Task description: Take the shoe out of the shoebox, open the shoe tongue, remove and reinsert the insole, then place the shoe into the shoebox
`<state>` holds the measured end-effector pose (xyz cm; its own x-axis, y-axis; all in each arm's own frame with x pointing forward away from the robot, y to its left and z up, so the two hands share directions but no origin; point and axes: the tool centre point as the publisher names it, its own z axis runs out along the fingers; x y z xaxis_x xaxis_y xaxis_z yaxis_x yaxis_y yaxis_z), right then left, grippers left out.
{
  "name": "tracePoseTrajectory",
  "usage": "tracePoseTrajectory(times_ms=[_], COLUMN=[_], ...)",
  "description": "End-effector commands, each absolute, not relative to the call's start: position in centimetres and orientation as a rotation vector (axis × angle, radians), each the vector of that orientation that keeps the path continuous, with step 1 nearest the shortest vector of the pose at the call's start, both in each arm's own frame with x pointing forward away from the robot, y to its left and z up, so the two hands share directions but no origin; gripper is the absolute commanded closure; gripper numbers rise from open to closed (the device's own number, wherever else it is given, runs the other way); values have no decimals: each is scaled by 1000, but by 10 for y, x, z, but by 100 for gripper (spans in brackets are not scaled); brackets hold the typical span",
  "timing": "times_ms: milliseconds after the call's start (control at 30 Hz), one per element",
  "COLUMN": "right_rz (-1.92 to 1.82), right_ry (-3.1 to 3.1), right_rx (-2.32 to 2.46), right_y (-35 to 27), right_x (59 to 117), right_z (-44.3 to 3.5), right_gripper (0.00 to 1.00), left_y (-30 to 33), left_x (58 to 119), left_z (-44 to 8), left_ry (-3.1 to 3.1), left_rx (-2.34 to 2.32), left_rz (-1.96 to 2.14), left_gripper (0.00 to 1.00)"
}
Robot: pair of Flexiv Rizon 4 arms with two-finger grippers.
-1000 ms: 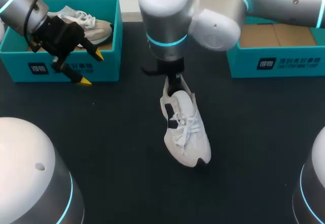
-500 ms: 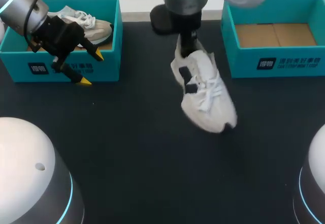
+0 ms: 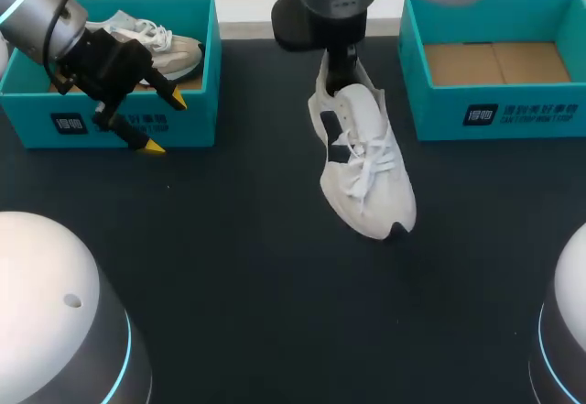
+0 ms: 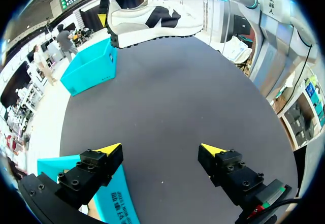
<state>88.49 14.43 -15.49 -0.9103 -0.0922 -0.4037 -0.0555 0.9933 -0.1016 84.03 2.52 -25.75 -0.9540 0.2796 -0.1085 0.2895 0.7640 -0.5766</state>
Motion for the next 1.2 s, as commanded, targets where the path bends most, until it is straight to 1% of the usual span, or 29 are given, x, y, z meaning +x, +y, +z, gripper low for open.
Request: tracePoseTrajectory(times_ms=[33,100,200,533,667,967,1033,1200], right_rz=[-120,-120,-135,-170,-174,-208,-225,-225], right_ry=[2718,2718,2701,2699,2684,2676,2664,2664], right_rx=[-108,-108,-181,-302,-327,-342,-262,-262], right_y=[143,143,133,72,44,5,-1,-1], right_x=[885,885,907,995,1015,1028,1032,1032], right_z=[-154,-154,-150,-136,-125,-108,-108,-108], right_gripper=[100,100,100,100,100,100,100,100], left_y=[25,25,25,25,25,25,25,25], left_x=[839,839,839,839,839,839,839,839], left_z=[-257,-257,-257,-257,-257,-257,-257,-257], left_ry=[2936,2936,2936,2936,2936,2936,2936,2936], left_rx=[474,474,474,474,474,474,474,474], left_rz=[-959,-959,-959,-959,-959,-959,-959,-959], left_gripper=[0,0,0,0,0,0,0,0])
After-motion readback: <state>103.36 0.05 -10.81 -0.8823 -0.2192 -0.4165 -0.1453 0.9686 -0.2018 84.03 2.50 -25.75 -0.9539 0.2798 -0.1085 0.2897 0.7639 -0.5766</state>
